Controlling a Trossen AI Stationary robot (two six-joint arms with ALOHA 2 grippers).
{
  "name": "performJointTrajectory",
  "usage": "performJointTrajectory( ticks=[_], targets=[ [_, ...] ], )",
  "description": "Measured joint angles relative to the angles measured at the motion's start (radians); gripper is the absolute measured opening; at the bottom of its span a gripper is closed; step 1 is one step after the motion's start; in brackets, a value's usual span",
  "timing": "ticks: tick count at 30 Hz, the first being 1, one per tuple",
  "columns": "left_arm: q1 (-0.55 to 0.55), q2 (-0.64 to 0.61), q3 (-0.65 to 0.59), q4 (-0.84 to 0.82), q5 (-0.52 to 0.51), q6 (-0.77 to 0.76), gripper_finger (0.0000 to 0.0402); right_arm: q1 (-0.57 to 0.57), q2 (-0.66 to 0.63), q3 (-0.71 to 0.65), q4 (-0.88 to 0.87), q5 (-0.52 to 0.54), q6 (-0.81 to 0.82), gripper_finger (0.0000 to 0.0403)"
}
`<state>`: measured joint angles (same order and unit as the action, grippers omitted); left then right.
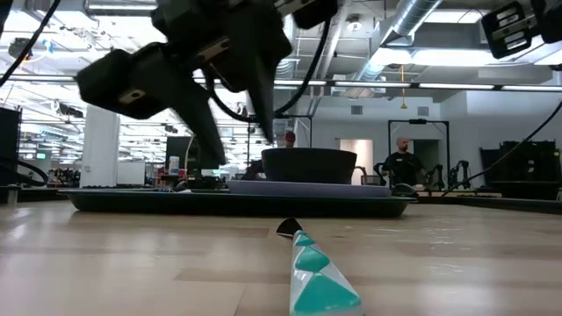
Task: Set up tray
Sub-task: Put the white knife on top of the black napkin to the right of the light blue spoon on the black serving tray
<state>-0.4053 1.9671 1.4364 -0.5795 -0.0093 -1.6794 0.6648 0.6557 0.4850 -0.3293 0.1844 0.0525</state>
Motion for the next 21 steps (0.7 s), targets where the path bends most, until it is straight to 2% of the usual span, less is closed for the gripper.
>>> performJointTrajectory(
  ticks=[6,15,21],
  targets=[
    [0.000,0.090,0.015,0.150,0.062,-0.011,0.0146,0.001,0.011,0.000,-0.008,0.001,0.000,0.0005],
    [0.000,0.197,0.116,0.125,0.078,-0.002,0.0146,0.001,0.012,0.000,-0.015,0.026,0.001,0.0005],
    [0.002,0.257,0.168,0.083,0.125,0.006,0.0146,0.001,0.012,0.000,-0.014,0.027,0.001,0.0005]
  ],
)
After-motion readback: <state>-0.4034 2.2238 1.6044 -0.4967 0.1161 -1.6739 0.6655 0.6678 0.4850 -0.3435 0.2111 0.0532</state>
